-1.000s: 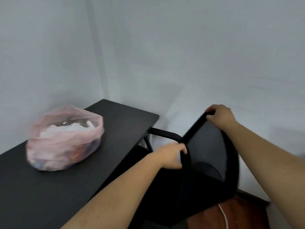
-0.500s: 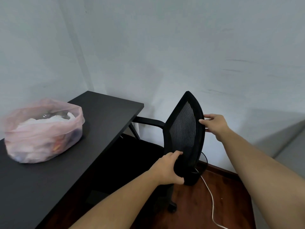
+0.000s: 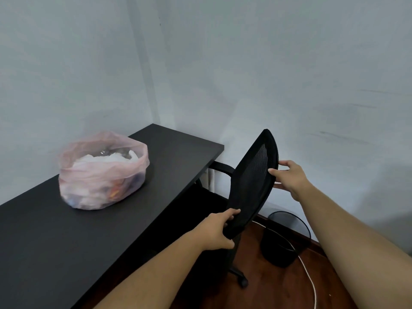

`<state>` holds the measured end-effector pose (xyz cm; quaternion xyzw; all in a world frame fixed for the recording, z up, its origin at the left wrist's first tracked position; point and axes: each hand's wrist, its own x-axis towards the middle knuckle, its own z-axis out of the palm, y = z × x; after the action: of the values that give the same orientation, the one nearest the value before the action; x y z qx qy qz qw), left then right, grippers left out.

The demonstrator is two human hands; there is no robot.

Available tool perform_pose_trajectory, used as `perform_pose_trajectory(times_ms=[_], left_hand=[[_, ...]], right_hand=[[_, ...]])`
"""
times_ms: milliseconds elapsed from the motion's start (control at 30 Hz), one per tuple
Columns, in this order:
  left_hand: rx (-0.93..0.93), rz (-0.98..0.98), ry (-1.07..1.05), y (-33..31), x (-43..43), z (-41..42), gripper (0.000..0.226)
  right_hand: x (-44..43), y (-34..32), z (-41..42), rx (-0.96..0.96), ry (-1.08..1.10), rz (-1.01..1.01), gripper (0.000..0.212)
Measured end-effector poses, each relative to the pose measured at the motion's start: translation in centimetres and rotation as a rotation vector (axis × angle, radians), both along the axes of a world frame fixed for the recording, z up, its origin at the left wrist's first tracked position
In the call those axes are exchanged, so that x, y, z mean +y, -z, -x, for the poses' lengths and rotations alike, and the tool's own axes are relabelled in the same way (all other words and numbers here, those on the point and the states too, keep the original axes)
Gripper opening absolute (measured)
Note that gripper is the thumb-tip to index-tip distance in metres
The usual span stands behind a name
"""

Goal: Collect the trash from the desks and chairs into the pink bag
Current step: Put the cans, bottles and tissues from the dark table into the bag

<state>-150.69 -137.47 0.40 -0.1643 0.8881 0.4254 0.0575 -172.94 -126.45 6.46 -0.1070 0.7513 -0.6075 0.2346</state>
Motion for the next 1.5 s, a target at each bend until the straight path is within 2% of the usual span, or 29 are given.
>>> perform_pose_trajectory(times_ms=[267, 600, 667, 833, 1000, 1100, 1167, 1233, 1333, 1433, 1500], left_hand=[[0.007, 0.014, -0.116, -0.4, -5.9, -3.5, 0.079], [-0.023, 0.134, -0.207, -1.5, -10.9, -6.5, 0.078], [-0.042, 0.166, -0.235, -1.8, -11.9, -7.1, 0.074], [-0.103, 0.174, -0.328, -1.6, -13.2, -8.0, 0.046], [-0.098, 0.165, -0.378, -1.5, -13.2, -7.5, 0.043], [-0.133, 0.187, -0.39, -1.7, -12.9, -7.6, 0.039], [-0.23, 0.23, -0.343, -2.1, -13.5, -8.0, 0.05], [-0.353, 0.267, -0.308, -2.6, -15.4, -9.3, 0.062], [-0.386, 0.374, -0.442, -3.6, -19.0, -11.8, 0.049], [-0.277, 0.464, -0.683, -4.9, -23.3, -14.2, 0.028], [-0.207, 0.556, -0.808, -5.9, -26.4, -15.4, 0.028]], right_hand=[[-6.6, 0.2, -2.3, 0.001, -0.05, -0.01, 0.052], [-12.2, 0.4, -4.8, -0.009, -0.112, 0.003, 0.054], [-13.3, 0.4, -5.4, 0.0, -0.115, -0.002, 0.05], [-14.8, 0.3, -6.2, 0.021, -0.106, -0.033, 0.05], [-14.6, 0.0, -6.0, 0.045, -0.113, -0.063, 0.053], [-14.7, -0.6, -6.1, 0.195, -0.138, -0.207, 0.061], [-14.8, -1.5, -6.2, 0.436, -0.156, -0.374, 0.069], [-15.7, -2.8, -6.6, 0.634, -0.164, -0.435, 0.07], [-18.4, -4.5, -7.7, 0.68, -0.273, -0.342, 0.056], [-23.2, -4.8, -9.7, 0.72, -0.408, -0.291, 0.039], [-27.0, -4.4, -11.3, 0.735, -0.496, -0.281, 0.033]])
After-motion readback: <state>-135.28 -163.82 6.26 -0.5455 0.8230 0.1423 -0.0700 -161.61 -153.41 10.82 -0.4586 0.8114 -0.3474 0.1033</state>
